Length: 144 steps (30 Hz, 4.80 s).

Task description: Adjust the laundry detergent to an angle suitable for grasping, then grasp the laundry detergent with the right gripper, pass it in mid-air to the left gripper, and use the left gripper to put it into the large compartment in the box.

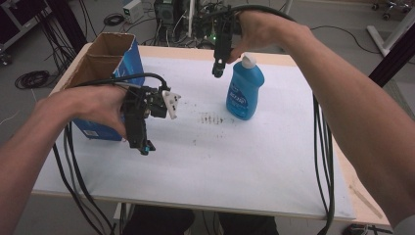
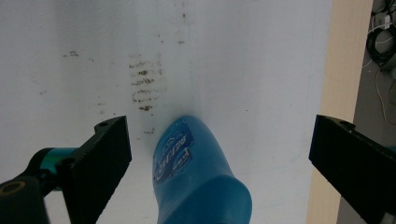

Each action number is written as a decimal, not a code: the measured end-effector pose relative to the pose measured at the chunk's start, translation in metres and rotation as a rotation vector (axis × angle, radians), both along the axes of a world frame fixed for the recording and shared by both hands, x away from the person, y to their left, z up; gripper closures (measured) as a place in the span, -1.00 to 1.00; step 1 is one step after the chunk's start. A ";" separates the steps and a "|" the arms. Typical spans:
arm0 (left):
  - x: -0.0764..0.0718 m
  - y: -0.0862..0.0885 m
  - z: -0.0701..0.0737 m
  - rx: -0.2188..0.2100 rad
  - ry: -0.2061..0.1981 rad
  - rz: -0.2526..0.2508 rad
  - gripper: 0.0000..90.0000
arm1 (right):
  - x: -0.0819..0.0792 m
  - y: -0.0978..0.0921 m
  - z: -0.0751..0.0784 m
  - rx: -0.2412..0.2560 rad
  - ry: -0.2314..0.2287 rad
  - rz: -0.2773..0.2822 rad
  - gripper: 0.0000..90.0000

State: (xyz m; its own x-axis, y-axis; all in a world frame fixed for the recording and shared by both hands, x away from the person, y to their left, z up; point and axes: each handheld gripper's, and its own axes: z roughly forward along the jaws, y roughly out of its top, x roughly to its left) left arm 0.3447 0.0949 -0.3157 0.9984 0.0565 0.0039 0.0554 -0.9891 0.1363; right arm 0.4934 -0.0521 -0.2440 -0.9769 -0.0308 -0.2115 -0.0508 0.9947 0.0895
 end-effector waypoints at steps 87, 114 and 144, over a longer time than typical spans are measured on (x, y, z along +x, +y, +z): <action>-0.018 0.015 0.003 -0.060 -0.062 0.042 -0.83 | -0.022 -0.126 -0.070 0.583 0.041 -0.687 -0.88; -0.018 0.013 -0.001 -0.063 -0.058 0.039 -0.83 | -0.038 -0.137 -0.105 0.683 -0.006 -0.674 -0.88; -0.017 0.014 -0.003 -0.059 -0.054 0.040 -0.83 | -0.039 -0.140 -0.132 0.777 -0.075 -0.709 -0.88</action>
State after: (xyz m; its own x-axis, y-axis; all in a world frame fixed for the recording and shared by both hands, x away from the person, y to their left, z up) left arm 0.3273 0.1086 -0.3188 0.9937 0.0984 0.0534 0.0861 -0.9765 0.1978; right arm 0.4548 -0.1916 -0.3756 -0.7018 0.7123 0.0112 0.4883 0.4696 0.7355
